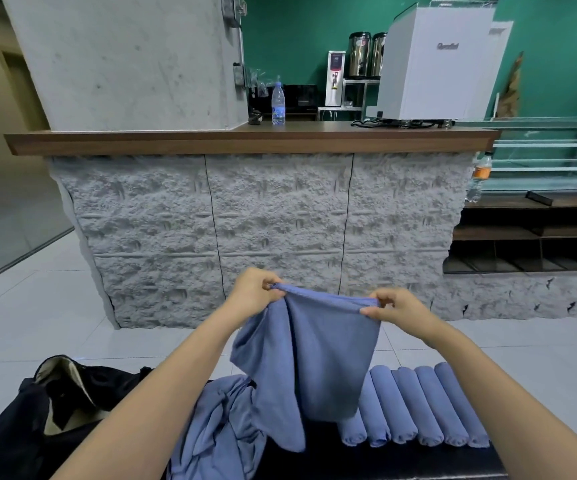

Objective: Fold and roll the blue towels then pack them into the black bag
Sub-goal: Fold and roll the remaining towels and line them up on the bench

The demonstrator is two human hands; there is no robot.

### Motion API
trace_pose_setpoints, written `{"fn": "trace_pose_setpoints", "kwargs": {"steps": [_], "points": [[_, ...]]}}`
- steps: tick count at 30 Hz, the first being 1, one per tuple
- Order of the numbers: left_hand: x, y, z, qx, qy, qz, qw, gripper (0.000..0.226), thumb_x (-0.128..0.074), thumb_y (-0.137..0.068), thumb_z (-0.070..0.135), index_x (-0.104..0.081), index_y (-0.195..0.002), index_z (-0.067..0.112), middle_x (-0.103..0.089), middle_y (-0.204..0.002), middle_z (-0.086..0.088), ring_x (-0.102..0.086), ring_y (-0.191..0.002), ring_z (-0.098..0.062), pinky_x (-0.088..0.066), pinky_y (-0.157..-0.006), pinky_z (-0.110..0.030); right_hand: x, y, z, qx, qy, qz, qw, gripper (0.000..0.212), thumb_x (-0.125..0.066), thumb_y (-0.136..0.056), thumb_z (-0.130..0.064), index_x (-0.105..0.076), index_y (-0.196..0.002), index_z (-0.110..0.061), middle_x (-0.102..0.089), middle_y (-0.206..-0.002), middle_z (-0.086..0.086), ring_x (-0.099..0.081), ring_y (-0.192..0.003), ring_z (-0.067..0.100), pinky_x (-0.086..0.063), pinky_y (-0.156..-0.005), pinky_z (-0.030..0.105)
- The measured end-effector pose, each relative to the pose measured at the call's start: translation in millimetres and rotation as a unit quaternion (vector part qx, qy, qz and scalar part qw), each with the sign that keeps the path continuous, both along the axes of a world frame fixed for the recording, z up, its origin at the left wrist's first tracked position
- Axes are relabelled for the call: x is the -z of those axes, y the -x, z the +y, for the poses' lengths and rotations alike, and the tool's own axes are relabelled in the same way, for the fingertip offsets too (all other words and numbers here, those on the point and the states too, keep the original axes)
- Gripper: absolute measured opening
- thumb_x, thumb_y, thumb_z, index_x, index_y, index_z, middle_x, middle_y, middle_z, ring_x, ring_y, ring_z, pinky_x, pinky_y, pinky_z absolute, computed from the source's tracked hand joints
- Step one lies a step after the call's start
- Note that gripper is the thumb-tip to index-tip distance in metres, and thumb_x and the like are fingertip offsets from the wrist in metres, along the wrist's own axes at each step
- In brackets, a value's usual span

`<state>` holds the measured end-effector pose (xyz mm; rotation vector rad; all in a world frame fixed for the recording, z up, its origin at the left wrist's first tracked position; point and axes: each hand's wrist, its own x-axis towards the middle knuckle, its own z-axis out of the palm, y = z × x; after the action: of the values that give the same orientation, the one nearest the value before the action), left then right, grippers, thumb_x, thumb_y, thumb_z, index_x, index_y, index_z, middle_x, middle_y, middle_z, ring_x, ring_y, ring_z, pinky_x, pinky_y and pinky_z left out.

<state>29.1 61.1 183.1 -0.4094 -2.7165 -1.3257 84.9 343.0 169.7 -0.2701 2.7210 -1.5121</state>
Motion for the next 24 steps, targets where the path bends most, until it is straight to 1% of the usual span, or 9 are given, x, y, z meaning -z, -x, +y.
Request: {"fn": "trace_pose_setpoints", "kwargs": {"steps": [3, 5, 7, 10, 12, 14, 16, 20, 24], "points": [[2, 0, -2, 0.006, -0.019, -0.017, 1.000, 0.013, -0.068, -0.081, 0.001, -0.070, -0.075, 0.012, -0.060, -0.064, -0.001, -0.052, -0.066, -0.012, -0.040, -0.059, -0.018, 5, -2, 3, 0.032, 0.150, -0.025, 0.988, 0.014, -0.062, -0.089, -0.015, -0.064, -0.085, -0.002, -0.063, -0.082, 0.006, -0.056, -0.079, 0.016, -0.047, -0.080, 0.031], [5, 0, -2, -0.016, -0.091, -0.044, 0.995, 0.017, -0.071, -0.079, 0.000, -0.064, -0.075, 0.016, -0.062, -0.069, -0.001, -0.055, -0.067, -0.014, -0.044, -0.059, -0.016, 5, -1, -6, 0.086, 0.320, -0.032, 0.943, 0.015, -0.058, -0.092, -0.017, -0.066, -0.088, -0.004, -0.064, -0.082, 0.007, -0.057, -0.078, 0.019, -0.046, -0.075, 0.033], [5, -4, -2, -0.078, -0.223, -0.095, 0.967, 0.021, -0.074, -0.078, 0.002, -0.061, -0.092, 0.010, -0.063, -0.077, -0.005, -0.058, -0.066, -0.015, -0.049, -0.057, -0.018, 5, 6, -20, 0.188, 0.407, -0.006, 0.894, 0.022, -0.058, -0.093, -0.021, -0.064, -0.079, -0.006, -0.059, -0.070, 0.008, -0.052, -0.065, 0.019, -0.043, -0.061, 0.030], [3, -14, 5, -0.107, -0.433, -0.169, 0.879, 0.020, -0.070, -0.081, 0.000, -0.061, -0.098, -0.003, -0.065, -0.077, -0.008, -0.064, -0.056, -0.010, -0.054, -0.055, -0.016, -1, 18, -50, 0.298, 0.269, 0.108, 0.909, 0.030, -0.064, -0.088, -0.019, -0.060, -0.068, 0.003, -0.044, -0.058, 0.006, -0.037, -0.061, 0.013, -0.028, -0.056, 0.028], [0, -24, 15, -0.105, -0.494, -0.194, 0.841, 0.009, -0.068, -0.081, -0.002, -0.063, -0.088, 0.001, -0.068, -0.069, -0.004, -0.065, -0.053, -0.006, -0.055, -0.057, -0.016, -9, 18, -78, 0.288, 0.147, 0.188, 0.927, 0.020, -0.068, -0.084, -0.015, -0.067, -0.072, 0.002, -0.058, -0.059, 0.007, -0.046, -0.063, 0.009, -0.035, -0.059, 0.028], [-1, -31, 27, -0.103, -0.523, -0.210, 0.820, 0.010, -0.070, -0.081, 0.001, -0.064, -0.088, 0.004, -0.070, -0.070, -0.004, -0.066, -0.058, -0.009, -0.055, -0.057, -0.018, -16, 10, -104, 0.246, 0.060, 0.267, 0.930, 0.011, -0.070, -0.082, -0.012, -0.070, -0.072, -0.006, -0.063, -0.064, 0.001, -0.053, -0.064, 0.008, -0.036, -0.061, 0.019], [-1, -37, 38, -0.094, -0.537, -0.222, 0.808, 0.008, -0.068, -0.082, 0.002, -0.064, -0.089, 0.004, -0.070, -0.071, -0.006, -0.066, -0.058, -0.011, -0.055, -0.056, -0.020, -15, 6, -123, 0.204, -0.022, 0.329, 0.922, 0.008, -0.068, -0.083, -0.010, -0.069, -0.075, -0.008, -0.059, -0.069, -0.002, -0.049, -0.065, 0.009, -0.032, -0.061, 0.013], [-3, -45, 47, -0.095, -0.528, -0.220, 0.815, 0.006, -0.064, -0.087, 0.005, -0.068, -0.083, 0.005, -0.071, -0.069, -0.006, -0.066, -0.061, -0.013, -0.055, -0.060, -0.023, -5, 3, -133, 0.170, -0.107, 0.373, 0.906, 0.012, -0.060, -0.086, -0.016, -0.067, -0.078, -0.008, -0.057, -0.073, 0.004, -0.054, -0.060, 0.019, -0.043, -0.051, 0.032], [-2, -50, 52, -0.084, -0.503, -0.199, 0.837, 0.014, -0.061, -0.089, 0.006, -0.070, -0.079, 0.009, -0.068, -0.067, -0.004, -0.062, -0.059, -0.011, -0.049, -0.052, -0.017, -1, 0, -129, 0.180, -0.195, 0.404, 0.876, 0.011, -0.063, -0.080, -0.012, -0.060, -0.070, -0.009, -0.052, -0.069, 0.003, -0.051, -0.047, 0.024, -0.041, -0.036, 0.033]]}}
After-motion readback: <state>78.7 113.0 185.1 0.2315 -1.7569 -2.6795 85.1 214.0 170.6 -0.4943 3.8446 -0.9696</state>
